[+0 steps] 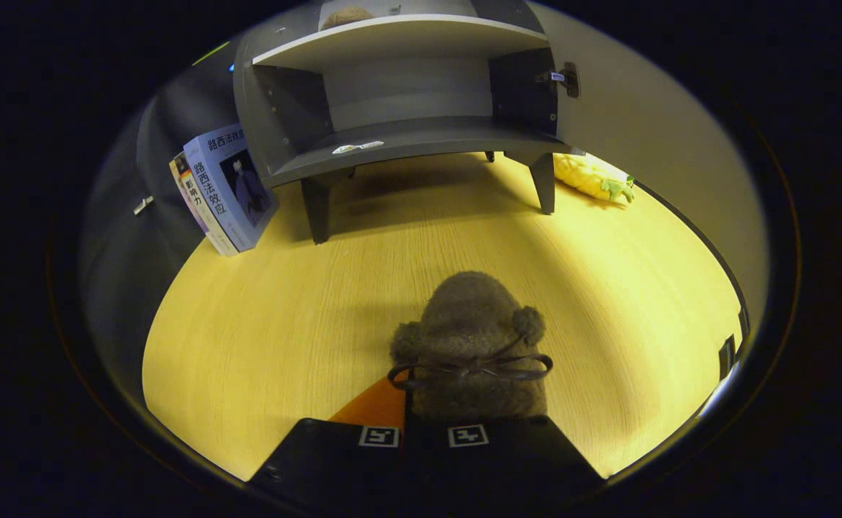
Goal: Open the shoe cabinet door, grab the shoes and put them into the shoe cabinet, then close the shoe cabinet door.
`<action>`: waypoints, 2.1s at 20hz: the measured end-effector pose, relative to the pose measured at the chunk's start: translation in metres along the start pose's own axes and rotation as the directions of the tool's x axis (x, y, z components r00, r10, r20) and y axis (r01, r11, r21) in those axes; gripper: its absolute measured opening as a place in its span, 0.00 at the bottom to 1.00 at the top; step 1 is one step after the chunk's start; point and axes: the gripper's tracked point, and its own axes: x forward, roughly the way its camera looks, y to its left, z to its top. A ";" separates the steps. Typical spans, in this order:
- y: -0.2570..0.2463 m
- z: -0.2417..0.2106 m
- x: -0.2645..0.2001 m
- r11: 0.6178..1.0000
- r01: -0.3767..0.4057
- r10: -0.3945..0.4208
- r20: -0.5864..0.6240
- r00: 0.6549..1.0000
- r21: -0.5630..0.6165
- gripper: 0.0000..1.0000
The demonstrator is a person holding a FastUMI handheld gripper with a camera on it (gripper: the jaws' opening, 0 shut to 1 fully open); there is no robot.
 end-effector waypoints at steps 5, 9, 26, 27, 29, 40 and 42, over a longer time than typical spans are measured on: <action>0.000 0.031 -0.030 0.998 -0.037 0.041 0.099 0.994 -0.047 0.10; -0.010 0.085 -0.075 0.998 -0.061 0.063 0.191 0.980 -0.012 0.10; 0.013 0.407 -0.200 0.993 -0.120 0.106 0.434 0.895 0.004 0.10; 0.014 0.427 -0.196 0.994 -0.110 0.100 0.454 0.885 -0.004 0.10; 0.019 0.460 -0.177 0.995 -0.098 0.095 0.462 0.882 -0.017 0.10; 0.021 0.524 0.002 0.997 0.021 0.002 0.324 0.946 -0.068 0.10; 0.024 0.526 0.028 0.997 0.029 -0.008 0.287 0.958 -0.070 0.10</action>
